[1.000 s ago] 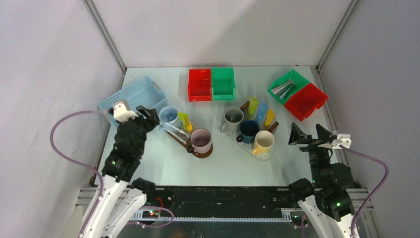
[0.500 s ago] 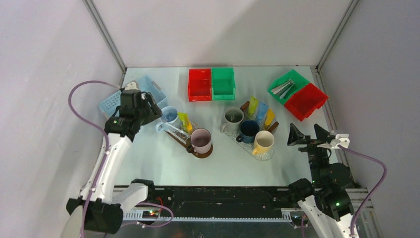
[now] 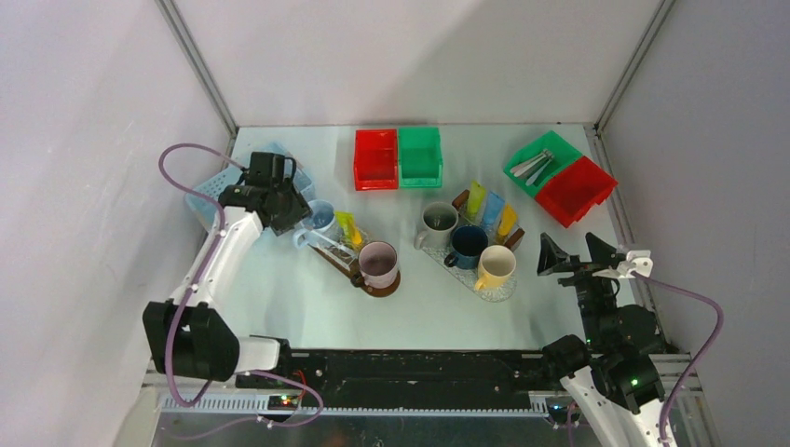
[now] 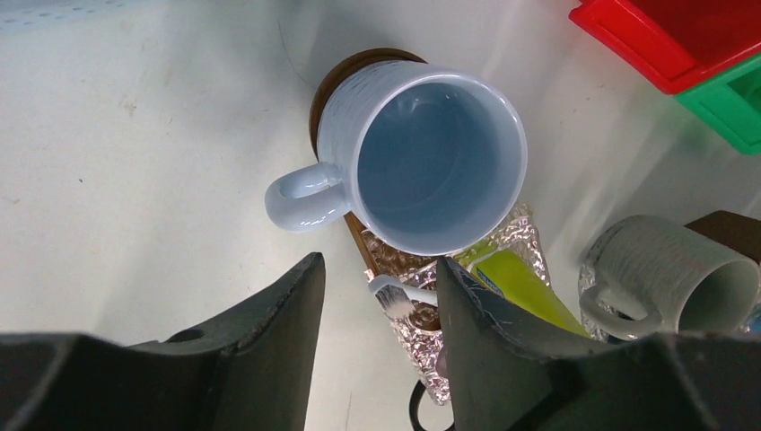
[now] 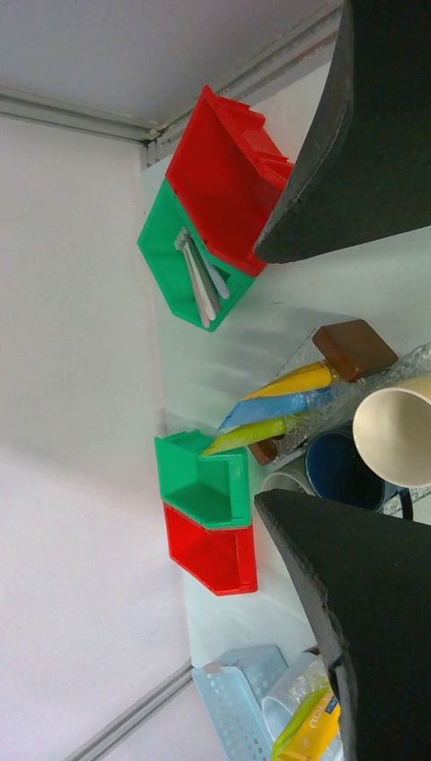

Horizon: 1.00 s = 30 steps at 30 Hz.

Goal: Prepare toiletry sets of a toothbrush and toothpaste on the tray
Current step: Place the toothbrush in the toothpaste holder, then adjust the toothbrush in the toothpaste holder.

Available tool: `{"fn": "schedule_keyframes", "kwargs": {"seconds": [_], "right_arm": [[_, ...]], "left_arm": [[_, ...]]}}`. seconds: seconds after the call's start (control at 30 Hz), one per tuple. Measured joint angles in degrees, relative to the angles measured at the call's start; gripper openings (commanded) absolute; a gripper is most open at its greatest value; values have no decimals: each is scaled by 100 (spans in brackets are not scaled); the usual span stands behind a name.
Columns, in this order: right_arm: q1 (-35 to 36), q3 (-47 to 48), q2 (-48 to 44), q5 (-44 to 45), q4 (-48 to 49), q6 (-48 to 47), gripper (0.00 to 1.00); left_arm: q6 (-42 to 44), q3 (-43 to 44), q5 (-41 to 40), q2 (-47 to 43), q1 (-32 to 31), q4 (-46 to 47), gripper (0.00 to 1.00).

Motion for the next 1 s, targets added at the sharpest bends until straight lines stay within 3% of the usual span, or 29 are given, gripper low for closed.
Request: {"fn": "schedule_keyframes", "kwargs": {"seconds": [1.0], "right_arm": [[310,-162,-4,4,42,-151,99]], "left_arm": [[-1040,229,105,603,11,-398,22]]}}
